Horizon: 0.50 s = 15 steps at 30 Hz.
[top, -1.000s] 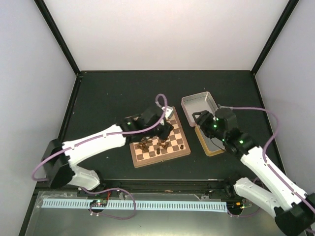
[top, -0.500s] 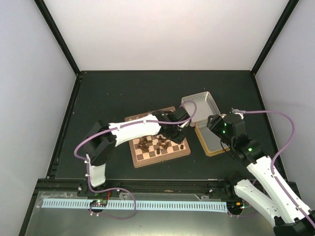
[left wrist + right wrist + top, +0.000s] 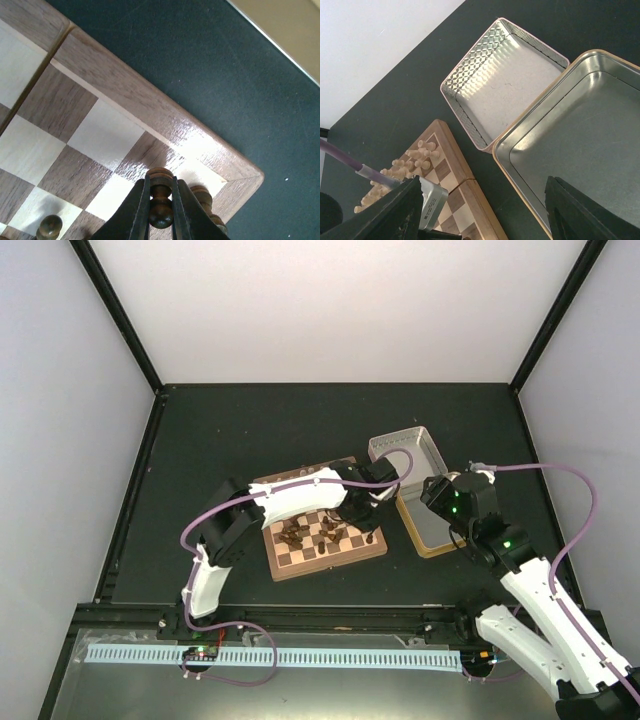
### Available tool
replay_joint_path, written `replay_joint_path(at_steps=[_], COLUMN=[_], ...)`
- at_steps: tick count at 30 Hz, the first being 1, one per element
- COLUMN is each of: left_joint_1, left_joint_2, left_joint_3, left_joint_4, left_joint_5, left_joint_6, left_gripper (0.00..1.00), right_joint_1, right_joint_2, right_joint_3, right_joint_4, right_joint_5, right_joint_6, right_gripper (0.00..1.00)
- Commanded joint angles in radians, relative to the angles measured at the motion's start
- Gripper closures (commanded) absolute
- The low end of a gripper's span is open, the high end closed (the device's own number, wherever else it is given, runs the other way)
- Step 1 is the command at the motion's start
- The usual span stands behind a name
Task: Set up the chess pieces on the board
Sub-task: Place the chess piece on the chessboard.
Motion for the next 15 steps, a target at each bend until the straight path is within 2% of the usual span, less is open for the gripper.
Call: replay_joint_path(at_steps=[1, 15], left_joint_1=[0.004, 0.008], left_joint_2=[0.024, 0.077], left_joint_3=[0.060, 0.113], left_joint_4=[-0.060, -0.106], left_joint_5=[0.021, 0.027], left_joint_6=[0.022, 0.020], left_gripper=[0.96, 0.93], right_joint_1=[-0.007, -0.007], right_joint_2=[-0.004, -0.013], right_joint_3=[-0.013, -0.018], right_joint_4=[0.021, 0.020], right_joint_5=[0.022, 0.030], right_joint_6=[-0.028, -0.057], right_gripper=[0.33, 0.32])
